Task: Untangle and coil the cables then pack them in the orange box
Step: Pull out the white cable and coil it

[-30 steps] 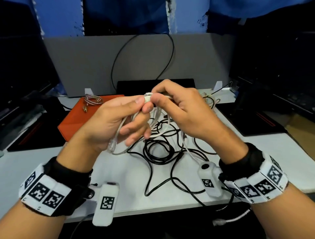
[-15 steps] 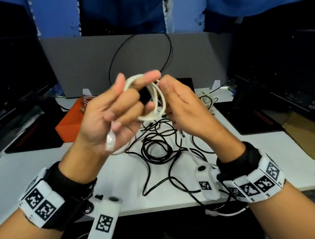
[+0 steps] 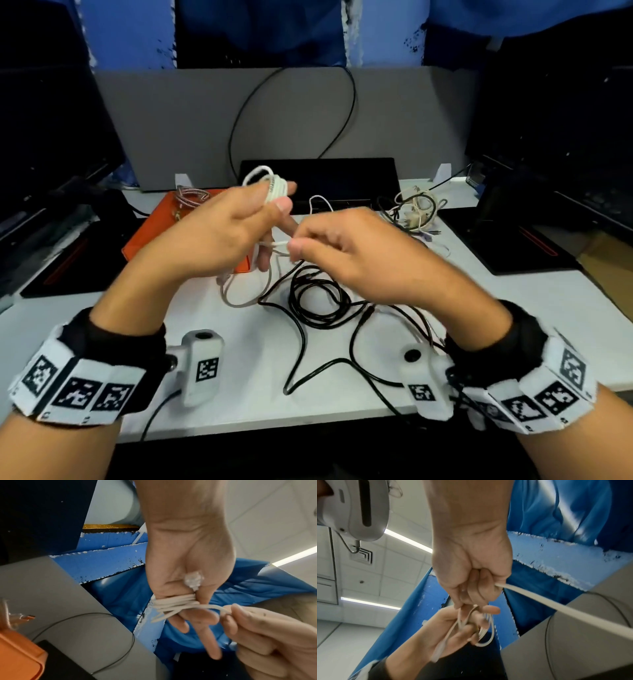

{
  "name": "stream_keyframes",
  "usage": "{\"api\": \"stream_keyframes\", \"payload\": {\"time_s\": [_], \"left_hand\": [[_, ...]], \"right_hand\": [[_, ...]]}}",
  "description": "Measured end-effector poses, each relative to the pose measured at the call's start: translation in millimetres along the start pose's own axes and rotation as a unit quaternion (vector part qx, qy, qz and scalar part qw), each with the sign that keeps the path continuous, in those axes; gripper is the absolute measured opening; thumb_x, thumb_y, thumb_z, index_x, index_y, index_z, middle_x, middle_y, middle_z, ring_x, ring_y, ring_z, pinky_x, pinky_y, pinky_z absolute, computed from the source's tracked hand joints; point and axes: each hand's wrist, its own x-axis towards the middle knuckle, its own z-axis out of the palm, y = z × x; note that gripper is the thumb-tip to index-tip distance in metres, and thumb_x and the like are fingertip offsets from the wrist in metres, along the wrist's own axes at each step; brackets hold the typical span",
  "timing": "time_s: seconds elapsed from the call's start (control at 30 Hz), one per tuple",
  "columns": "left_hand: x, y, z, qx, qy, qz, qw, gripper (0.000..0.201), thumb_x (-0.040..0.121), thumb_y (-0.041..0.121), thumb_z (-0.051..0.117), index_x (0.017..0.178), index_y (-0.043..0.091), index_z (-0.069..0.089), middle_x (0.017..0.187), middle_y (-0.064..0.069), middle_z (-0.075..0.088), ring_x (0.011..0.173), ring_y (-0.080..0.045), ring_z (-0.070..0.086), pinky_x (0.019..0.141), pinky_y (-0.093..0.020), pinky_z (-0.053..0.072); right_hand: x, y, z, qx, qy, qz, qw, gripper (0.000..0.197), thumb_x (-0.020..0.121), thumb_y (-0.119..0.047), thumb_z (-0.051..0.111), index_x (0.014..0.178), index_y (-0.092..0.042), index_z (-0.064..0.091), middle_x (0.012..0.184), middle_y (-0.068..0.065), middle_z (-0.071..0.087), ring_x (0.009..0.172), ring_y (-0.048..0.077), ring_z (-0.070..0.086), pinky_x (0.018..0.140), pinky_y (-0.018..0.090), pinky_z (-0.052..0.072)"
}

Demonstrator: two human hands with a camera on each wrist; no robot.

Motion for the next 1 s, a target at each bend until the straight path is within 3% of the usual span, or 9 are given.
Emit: {"api": "stream_keyframes", "payload": {"time_s": [0.07,0.17,0.27,0.37,0.53,0.63,0.77,0.9,1.0], "left_hand": [[-2,5,0,-0.061,-0.052,0.018,0.997,0.041,0.103,0.051,0.040,0.108,0.024,0.070,0.077,-0.023,0.070,0.068,-0.011,0.066,0.076,-0.046,0.050],[-2,14,3,-0.133,-0.109,0.049,0.984,0.039,0.107,0.036,0.039,0.102,0.003,0.060,0.080,-0.017,0.075,0.045,-0.023,0.046,0.059,-0.041,0.048],[-3,15,4,-0.209,-0.130,0.052,0.968,0.043,0.106,0.030,0.039,0.098,-0.007,0.059,0.056,-0.011,0.062,0.040,-0.026,0.036,0.051,-0.025,0.038],[-2,16,9,-0.341,-0.126,0.060,0.929,0.042,0.102,0.028,0.038,0.106,-0.001,0.068,0.047,0.001,0.036,0.042,-0.033,0.028,0.056,-0.029,0.043],[4,22,27,-0.533,-0.125,0.067,0.834,0.029,0.105,0.023,0.031,0.091,0.010,0.053,0.049,0.008,0.033,0.038,-0.009,0.033,0.066,-0.028,0.049],[5,27,40,-0.588,-0.122,0.074,0.796,0.029,0.106,0.023,0.026,0.091,0.011,0.047,0.051,0.007,0.055,0.055,-0.015,0.063,0.085,-0.033,0.053],[3,31,46,-0.626,-0.151,0.080,0.761,0.036,0.107,0.026,0.029,0.101,0.002,0.056,0.053,0.004,0.061,0.081,-0.023,0.075,0.105,-0.036,0.048],[-1,34,42,-0.638,-0.176,0.085,0.745,0.035,0.108,0.026,0.032,0.093,0.008,0.059,0.045,0.007,0.053,0.057,-0.015,0.066,0.089,-0.032,0.053],[0,36,35,-0.680,-0.143,0.103,0.712,0.036,0.109,0.023,0.026,0.096,0.006,0.055,0.044,0.003,0.045,0.039,-0.011,0.047,0.076,-0.028,0.052]], "right_hand": [[-1,4,-12,0.008,0.034,-0.009,0.999,0.026,0.103,-0.034,0.061,0.081,-0.023,0.069,0.062,-0.007,0.062,0.054,0.008,0.048,0.054,0.022,0.035],[-3,6,-23,0.021,0.071,-0.029,0.997,0.021,0.099,-0.034,0.068,0.082,-0.023,0.067,0.057,-0.009,0.054,0.053,0.009,0.043,0.053,0.026,0.037],[-3,10,-30,0.095,0.135,-0.040,0.986,0.022,0.096,-0.027,0.073,0.091,-0.010,0.059,0.055,-0.012,0.046,0.052,0.006,0.038,0.056,0.021,0.037],[0,18,-33,0.084,0.169,-0.041,0.981,0.019,0.100,-0.033,0.066,0.105,-0.016,0.060,0.061,-0.002,0.045,0.057,0.015,0.041,0.058,0.039,0.041],[3,21,-12,0.034,0.127,-0.026,0.991,0.032,0.112,-0.043,0.033,0.129,-0.031,0.058,0.086,0.005,0.068,0.079,0.020,0.064,0.075,0.046,0.051],[5,24,-5,0.082,0.128,-0.019,0.988,0.037,0.113,-0.043,0.027,0.112,-0.019,0.055,0.076,0.003,0.065,0.070,0.016,0.061,0.069,0.046,0.050],[5,25,-4,0.132,0.141,-0.022,0.981,0.035,0.112,-0.040,0.027,0.087,-0.029,0.048,0.060,-0.017,0.048,0.058,0.003,0.045,0.060,0.022,0.038],[4,21,-3,0.125,0.155,-0.052,0.979,0.047,0.111,-0.041,0.025,0.096,-0.006,0.052,0.074,0.012,0.058,0.065,0.026,0.055,0.064,0.046,0.046],[7,24,-1,0.162,0.154,-0.015,0.975,0.057,0.111,-0.049,0.020,0.103,-0.001,0.050,0.072,0.009,0.049,0.062,0.020,0.050,0.060,0.033,0.045]]}}
